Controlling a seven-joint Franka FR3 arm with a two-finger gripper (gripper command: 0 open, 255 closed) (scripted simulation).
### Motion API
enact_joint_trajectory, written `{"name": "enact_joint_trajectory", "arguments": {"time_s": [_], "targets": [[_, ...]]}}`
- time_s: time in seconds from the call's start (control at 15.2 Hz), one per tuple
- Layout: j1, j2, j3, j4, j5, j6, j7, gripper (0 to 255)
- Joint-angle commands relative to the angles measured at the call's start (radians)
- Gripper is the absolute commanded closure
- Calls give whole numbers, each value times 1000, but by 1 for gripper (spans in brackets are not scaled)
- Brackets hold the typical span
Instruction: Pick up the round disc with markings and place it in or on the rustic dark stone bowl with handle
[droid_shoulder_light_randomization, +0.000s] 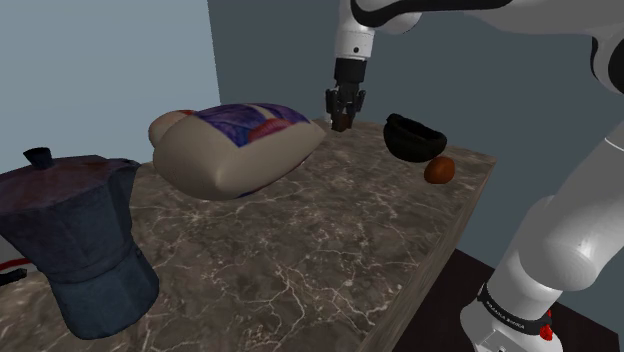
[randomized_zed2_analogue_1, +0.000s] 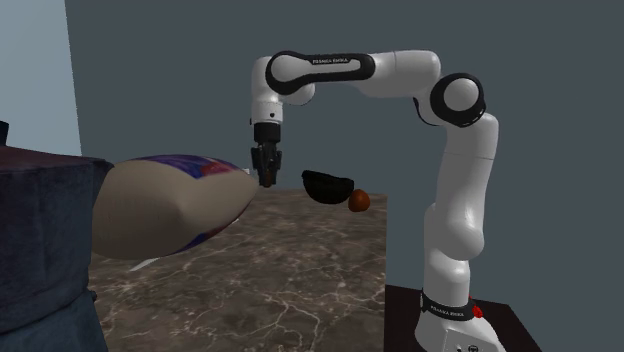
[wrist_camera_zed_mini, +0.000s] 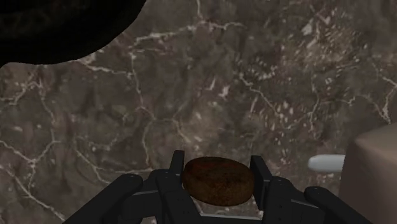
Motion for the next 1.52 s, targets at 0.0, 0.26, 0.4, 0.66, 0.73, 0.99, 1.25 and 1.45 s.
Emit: {"name": "enact_joint_trajectory", "arguments": {"time_s": [0.0, 0.26, 0.4, 0.66, 0.73, 0.99, 1.25, 1.45], "targets": [[0, 4, 0, 31, 0, -27, 4, 255], [0, 18, 0, 100, -2, -82, 10, 255], [0, 26, 0, 137, -3, -111, 13, 255], [0, 47, 0, 216, -4, -169, 19, 255], [0, 53, 0, 236, -4, -183, 21, 255], [0, 79, 0, 324, -6, -244, 28, 255], [1, 105, 1, 400, -7, -295, 35, 255], [-22, -5, -28, 276, -2, -285, -18, 255]]}}
